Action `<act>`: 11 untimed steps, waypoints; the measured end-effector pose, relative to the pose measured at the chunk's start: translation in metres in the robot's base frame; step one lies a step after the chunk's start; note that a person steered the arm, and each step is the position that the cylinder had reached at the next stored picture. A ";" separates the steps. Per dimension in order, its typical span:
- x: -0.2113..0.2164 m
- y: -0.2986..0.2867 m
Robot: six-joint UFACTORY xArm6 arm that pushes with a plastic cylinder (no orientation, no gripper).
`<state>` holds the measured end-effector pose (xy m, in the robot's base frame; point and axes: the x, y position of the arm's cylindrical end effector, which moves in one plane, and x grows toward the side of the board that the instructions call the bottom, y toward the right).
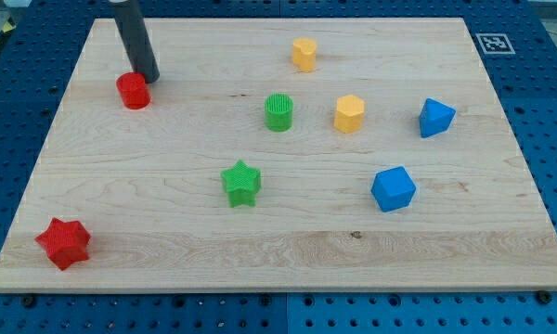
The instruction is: Push red circle towards the left center of the board
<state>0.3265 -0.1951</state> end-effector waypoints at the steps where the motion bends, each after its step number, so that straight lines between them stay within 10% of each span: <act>1: -0.003 -0.008; 11: 0.046 -0.036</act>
